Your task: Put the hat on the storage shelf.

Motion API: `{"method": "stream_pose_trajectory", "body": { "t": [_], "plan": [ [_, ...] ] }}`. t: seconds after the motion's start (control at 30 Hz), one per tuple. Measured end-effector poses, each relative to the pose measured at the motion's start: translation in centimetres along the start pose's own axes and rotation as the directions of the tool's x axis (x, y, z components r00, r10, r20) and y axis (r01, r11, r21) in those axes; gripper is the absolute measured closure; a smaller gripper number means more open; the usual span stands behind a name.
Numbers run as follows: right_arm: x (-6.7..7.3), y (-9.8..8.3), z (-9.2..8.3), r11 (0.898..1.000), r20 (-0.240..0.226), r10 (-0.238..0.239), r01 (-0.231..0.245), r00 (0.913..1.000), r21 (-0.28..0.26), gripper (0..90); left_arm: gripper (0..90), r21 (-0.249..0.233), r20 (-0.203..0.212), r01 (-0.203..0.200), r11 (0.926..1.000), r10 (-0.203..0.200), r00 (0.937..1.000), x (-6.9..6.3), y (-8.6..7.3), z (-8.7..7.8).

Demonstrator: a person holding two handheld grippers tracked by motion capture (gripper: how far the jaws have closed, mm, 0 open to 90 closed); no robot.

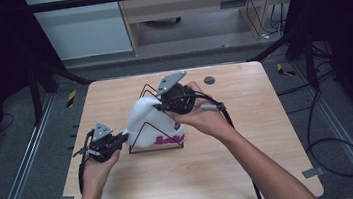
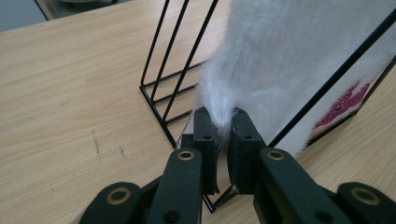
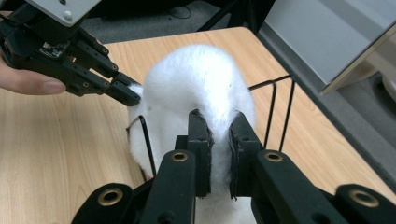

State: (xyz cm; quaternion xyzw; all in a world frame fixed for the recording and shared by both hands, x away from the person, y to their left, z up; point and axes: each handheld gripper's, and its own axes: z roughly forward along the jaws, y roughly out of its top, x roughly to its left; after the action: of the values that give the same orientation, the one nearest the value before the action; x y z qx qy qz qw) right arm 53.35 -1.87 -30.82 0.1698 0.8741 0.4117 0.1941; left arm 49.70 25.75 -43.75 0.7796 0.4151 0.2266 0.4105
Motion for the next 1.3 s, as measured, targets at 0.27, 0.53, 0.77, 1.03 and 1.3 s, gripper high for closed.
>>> {"method": "stream_pose_trajectory", "body": {
  "t": [0.27, 0.53, 0.77, 1.03, 1.3],
  "plan": [
    [0.6, -0.3, 0.8, 1.0, -0.019, -0.007, 0.008, 0.9998, 0.028, 81.3, 82.9, 0.023, -0.004, -0.005, 0.9997, 0.005, 1.0, 0.1, -0.8, 0.3],
    [0.8, -0.4, 0.8, 0.999, -0.017, -0.003, 0.004, 0.9998, 0.034, 80.4, 82.9, 0.031, -0.01, -0.004, 0.9995, 0.004, 0.9999, 0.3, -1.2, 0.2],
    [0.8, -0.6, 0.7, 0.999, -0.016, 0.013, -0.012, 0.9998, 0.043, 67.4, 73.5, 0.041, -0.011, 0.015, 0.999, -0.014, 0.9998, 0.3, -1.5, 0.0],
    [0.6, -0.9, -0.5, 0.999, -0.018, 0.043, -0.043, 0.9989, 0.023, 51.6, 59.1, 0.017, -0.049, 0.018, 0.9997, -0.018, 0.9986, 0.4, -1.1, -1.3],
    [-0.1, -1.1, -2.2, 0.996, 0.04, 0.084, -0.083, 0.9957, -0.015, 26.2, 29.3, 0.051, -0.079, 0.016, 0.9986, -0.012, 0.9968, 0.8, -0.8, -1.7]
  ]
}}
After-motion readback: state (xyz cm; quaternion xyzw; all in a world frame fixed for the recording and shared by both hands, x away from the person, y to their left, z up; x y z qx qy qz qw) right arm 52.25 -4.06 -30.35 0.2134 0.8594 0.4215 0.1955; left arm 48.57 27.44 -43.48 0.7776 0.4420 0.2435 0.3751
